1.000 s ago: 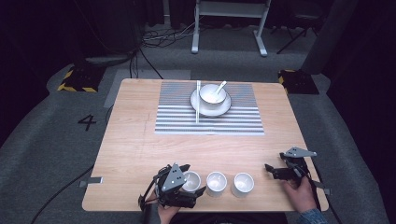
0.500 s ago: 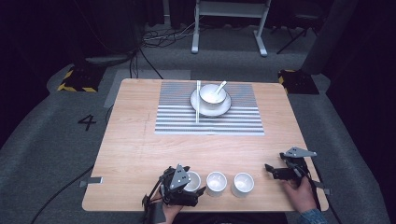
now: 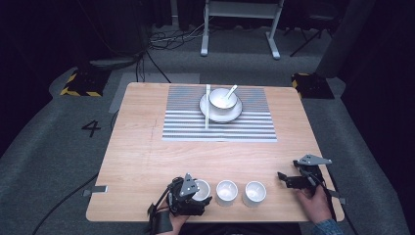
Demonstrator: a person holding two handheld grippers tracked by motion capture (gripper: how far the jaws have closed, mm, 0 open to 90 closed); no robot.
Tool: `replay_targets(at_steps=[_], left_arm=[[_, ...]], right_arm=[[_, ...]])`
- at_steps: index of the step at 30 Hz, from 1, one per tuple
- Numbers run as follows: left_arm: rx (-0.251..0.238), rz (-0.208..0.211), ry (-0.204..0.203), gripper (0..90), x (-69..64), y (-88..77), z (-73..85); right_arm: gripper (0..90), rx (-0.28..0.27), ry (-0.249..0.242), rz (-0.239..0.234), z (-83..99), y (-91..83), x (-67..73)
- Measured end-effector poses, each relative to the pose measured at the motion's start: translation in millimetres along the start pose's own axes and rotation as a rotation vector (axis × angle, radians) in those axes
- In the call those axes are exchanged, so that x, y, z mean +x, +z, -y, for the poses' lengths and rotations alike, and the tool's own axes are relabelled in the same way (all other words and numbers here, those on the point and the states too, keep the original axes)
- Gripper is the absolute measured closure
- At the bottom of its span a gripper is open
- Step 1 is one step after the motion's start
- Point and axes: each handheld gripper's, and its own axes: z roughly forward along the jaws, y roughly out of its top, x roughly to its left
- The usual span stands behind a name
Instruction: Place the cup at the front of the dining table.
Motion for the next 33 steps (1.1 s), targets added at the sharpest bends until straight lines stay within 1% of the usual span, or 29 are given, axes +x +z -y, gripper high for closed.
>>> replay_targets(at_steps=[4, 10, 12, 15, 19, 24, 25, 29, 31, 33], left_arm=[[0.02, -0.007, 0.014, 25.9, -3.1, -1.1, -1.3], [0.033, -0.006, 0.026, 26.2, -4.9, -2.3, -1.9], [0.031, -0.005, 0.024, 26.2, -4.7, -2.4, -1.8], [0.029, 0.014, 0.008, 26.3, -3.5, -3.4, -1.6], [0.035, 0.015, 0.013, 26.4, -5.5, -3.4, -2.5], [0.047, 0.029, 0.014, 26.4, -6.2, -5.2, -5.3], [0.052, 0.028, 0.015, 26.4, -6.3, -6.2, -6.3], [0.049, -0.007, 0.031, 26.4, -8.9, -11.1, -10.2], [0.041, 0.002, 0.029, 26.4, -8.2, -13.4, -11.4], [0.038, 0.021, 0.014, 26.4, -6.3, -15.4, -12.5]], right_arm=[[12.9, 0.0, 0.0, 0.0, 0.0, 0.0, 0.0], [12.9, 0.0, 0.0, 0.0, 0.0, 0.0, 0.0], [12.9, 0.0, 0.0, 0.0, 0.0, 0.0, 0.0], [13.0, 0.0, 0.0, 0.0, 0.0, 0.0, 0.0], [13.0, 0.0, -0.001, -0.001, 0.0, 0.0, 0.0], [13.3, -0.001, -0.001, -0.002, 0.0, -0.2, 0.0], [13.3, -0.001, -0.001, -0.001, 0.0, -0.1, 0.0], [13.3, -0.001, -0.001, -0.002, 0.1, -0.1, 0.0], [13.3, -0.001, -0.001, -0.002, 0.1, -0.1, 0.1], [13.4, -0.001, -0.001, -0.002, 0.2, -0.2, 0.1]])
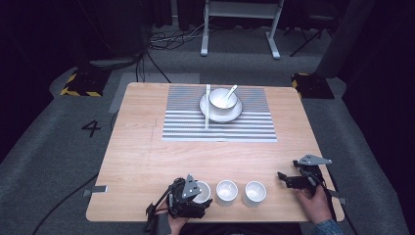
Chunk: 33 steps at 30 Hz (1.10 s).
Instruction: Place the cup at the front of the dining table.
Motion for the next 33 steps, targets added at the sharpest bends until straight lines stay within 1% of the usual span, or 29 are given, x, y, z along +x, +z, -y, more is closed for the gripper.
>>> replay_targets(at_steps=[3, 8, 12, 15, 18, 20, 24, 25, 26, 27, 28, 29, 30, 31, 32, 33], left_arm=[[0.001, 0.013, -0.009, 26.4, 3.5, -2.9, -2.5], [0.004, 0.018, -0.011, 26.4, 8.0, -8.5, -7.5], [0.006, 0.024, -0.014, 26.4, 14.6, -13.3, -12.1], [0.018, 0.041, -0.018, 26.4, 18.9, -16.3, -15.8], [0.025, 0.035, -0.015, 26.4, 22.4, -20.3, -18.9], [0.023, 0.035, -0.017, 26.4, 23.9, -21.5, -19.8], [0.011, 0.027, -0.029, 26.4, 31.2, -27.8, -25.1], [0.005, 0.031, -0.034, 26.4, 32.7, -28.6, -26.0], [0.007, 0.045, -0.037, 26.4, 34.9, -29.4, -26.9], [0.002, 0.069, -0.044, 26.4, 38.0, -29.3, -27.3], [-0.005, 0.086, -0.06, 26.4, 40.6, -29.1, -27.1], [-0.011, 0.09, -0.069, 26.4, 42.5, -29.0, -27.0], [-0.011, 0.09, -0.069, 26.4, 42.5, -29.0, -27.0], [-0.009, 0.078, -0.07, 26.4, 43.9, -29.6, -27.3], [-0.011, 0.053, -0.068, 26.4, 44.8, -30.7, -28.1], [-0.012, 0.042, -0.061, 26.4, 45.7, -31.6, -29.0]], right_arm=[[13.4, 0.0, 0.002, -0.001, 0.1, -0.1, -0.1], [13.4, 0.0, 0.002, -0.001, 0.1, -0.1, -0.1], [13.4, 0.0, 0.002, -0.001, 0.1, -0.1, -0.1], [13.4, 0.0, 0.002, -0.001, 0.1, -0.1, -0.1], [13.4, 0.0, 0.002, -0.001, 0.1, -0.1, -0.1], [13.4, 0.0, 0.002, -0.001, 0.1, -0.1, -0.1], [13.4, 0.0, 0.002, -0.001, 0.1, -0.1, -0.1], [13.4, 0.0, 0.002, -0.001, 0.1, -0.1, -0.1], [13.4, 0.0, 0.002, -0.001, 0.1, -0.1, -0.1], [13.4, 0.0, 0.002, -0.001, 0.1, -0.1, -0.1], [13.4, 0.0, 0.002, -0.001, 0.1, -0.1, -0.1], [13.4, 0.0, 0.002, -0.001, 0.1, -0.1, -0.1], [13.4, 0.0, 0.002, -0.001, 0.1, -0.1, -0.1], [13.4, 0.0, 0.002, -0.001, 0.1, -0.1, -0.1], [13.4, 0.0, 0.002, -0.001, 0.1, -0.1, -0.1], [13.4, 0.0, 0.002, -0.001, 0.1, -0.1, -0.1]])
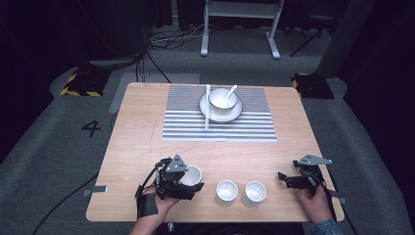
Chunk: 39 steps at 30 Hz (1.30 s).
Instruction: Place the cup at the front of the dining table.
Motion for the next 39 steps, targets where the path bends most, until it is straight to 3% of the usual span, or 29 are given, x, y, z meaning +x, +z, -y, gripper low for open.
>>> replay_targets(at_steps=[18, 33, 39], left_arm=[[-0.032, -0.093, 0.014, 26.4, 14.6, -19.3, -30.2], [-0.088, -0.109, -0.006, 26.3, 35.7, -35.1, -47.7], [-0.128, -0.13, -0.037, 26.4, 47.3, -36.9, -56.6]], right_arm=[[13.3, 0.0, 0.004, 0.003, -0.6, 0.6, 0.4], [13.4, 0.0, 0.003, 0.003, -0.6, 0.5, 0.5], [13.4, 0.0, 0.003, 0.003, -0.6, 0.5, 0.6]])
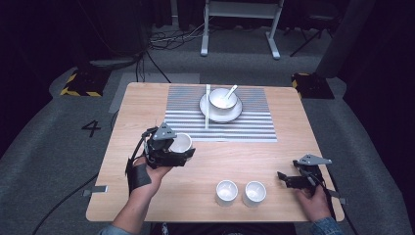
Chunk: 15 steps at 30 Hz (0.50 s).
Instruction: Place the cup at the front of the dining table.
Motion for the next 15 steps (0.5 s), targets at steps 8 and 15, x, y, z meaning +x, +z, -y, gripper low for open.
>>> replay_targets(at_steps=[8, 15], left_arm=[[-0.001, -0.043, -0.009, 26.4, 14.0, 5.9, -15.1], [0.002, -0.05, -0.02, 26.4, 28.6, 15.5, -25.0]], right_arm=[[13.8, -0.002, -0.001, 0.0, 0.1, -0.1, 0.2], [13.8, -0.002, -0.002, 0.001, 0.2, -0.1, 0.2]])
